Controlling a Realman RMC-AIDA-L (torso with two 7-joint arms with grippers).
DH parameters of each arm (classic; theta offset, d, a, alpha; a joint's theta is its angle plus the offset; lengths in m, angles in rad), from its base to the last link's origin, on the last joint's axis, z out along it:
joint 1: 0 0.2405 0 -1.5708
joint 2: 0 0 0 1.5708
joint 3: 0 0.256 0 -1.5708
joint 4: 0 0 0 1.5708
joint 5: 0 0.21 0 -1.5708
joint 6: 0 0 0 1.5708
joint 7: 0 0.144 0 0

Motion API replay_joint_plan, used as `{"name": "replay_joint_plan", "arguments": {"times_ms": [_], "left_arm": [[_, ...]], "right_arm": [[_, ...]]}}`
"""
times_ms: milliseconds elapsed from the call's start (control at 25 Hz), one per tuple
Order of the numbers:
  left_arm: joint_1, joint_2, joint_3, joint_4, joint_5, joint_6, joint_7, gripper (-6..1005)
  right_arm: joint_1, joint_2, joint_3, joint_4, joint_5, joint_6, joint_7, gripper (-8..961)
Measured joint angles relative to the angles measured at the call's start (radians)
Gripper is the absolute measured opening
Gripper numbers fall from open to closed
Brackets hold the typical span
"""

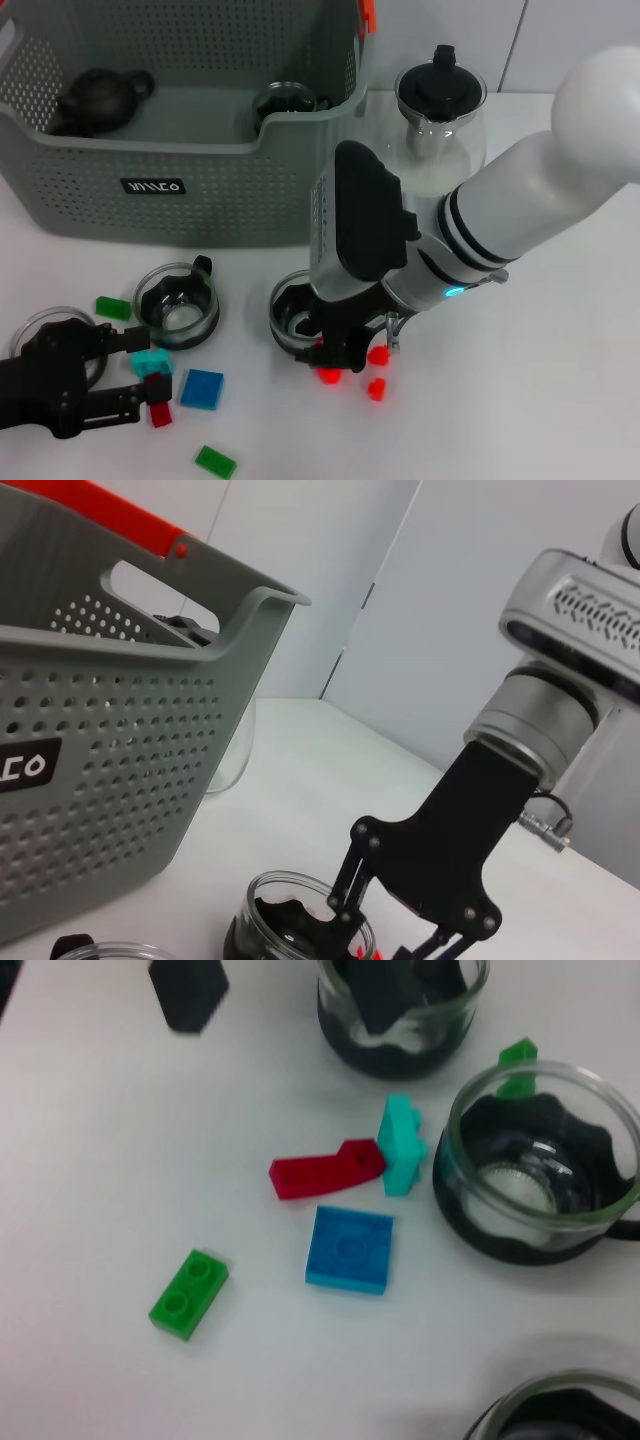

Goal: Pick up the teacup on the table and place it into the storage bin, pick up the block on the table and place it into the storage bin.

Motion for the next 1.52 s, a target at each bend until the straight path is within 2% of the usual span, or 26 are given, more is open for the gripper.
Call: {"name": "replay_joint_plan", "arguments": {"times_ms": [360, 560, 600, 760, 920, 1000, 1080, 1200, 1320, 1440, 1520], "left_arm": [[0.001, 0.000, 0.001, -0.004, 0.000, -0.019, -0.001, 799], [0.002, 0.000, 0.001, -0.005, 0.000, -0.020, 0.001, 799], [0.003, 0.000, 0.001, -0.005, 0.000, -0.020, 0.001, 798], [0.006, 0.000, 0.002, -0.005, 0.000, -0.020, 0.005, 798], [0.009, 0.000, 0.000, -0.005, 0.000, -0.022, 0.006, 798], [0.008, 0.000, -0.001, -0.005, 0.000, -0.022, 0.006, 798], [0.002, 0.000, 0.001, -0.005, 0.000, -0.023, 0.005, 798], [-0.007, 0.000, 0.002, -0.005, 0.000, -0.023, 0.001, 797], [-0.011, 0.000, 0.003, -0.011, 0.000, -0.023, 0.000, 797], [-0.009, 0.000, 0.003, -0.015, 0.000, -0.024, 0.000, 797], [-0.006, 0.000, 0.003, -0.015, 0.000, -0.025, 0.001, 797]], "right_arm": [[0.005, -0.002, 0.030, 0.005, 0.004, -0.032, 0.006, 216], [0.001, -0.003, 0.138, -0.009, 0.011, -0.100, -0.003, 89], [-0.002, -0.004, 0.185, -0.018, 0.013, -0.138, -0.014, 63], [-0.027, -0.005, 0.405, -0.078, 0.063, -0.306, -0.090, 63], [-0.053, -0.014, 0.693, -0.108, 0.251, -0.531, -0.219, 62], [-0.056, -0.019, 0.812, -0.083, 0.375, -0.603, -0.287, 62], [-0.060, -0.017, 0.886, -0.068, 0.496, -0.612, -0.330, 62], [-0.060, -0.006, 0.902, -0.075, 0.599, -0.492, -0.355, 63], [-0.012, -0.008, 0.811, -0.063, 0.597, -0.221, -0.323, 63], [0.085, -0.011, 0.710, 0.002, 0.510, 0.057, -0.233, 63], [0.166, -0.010, 0.675, 0.070, 0.442, 0.169, -0.179, 62]]}}
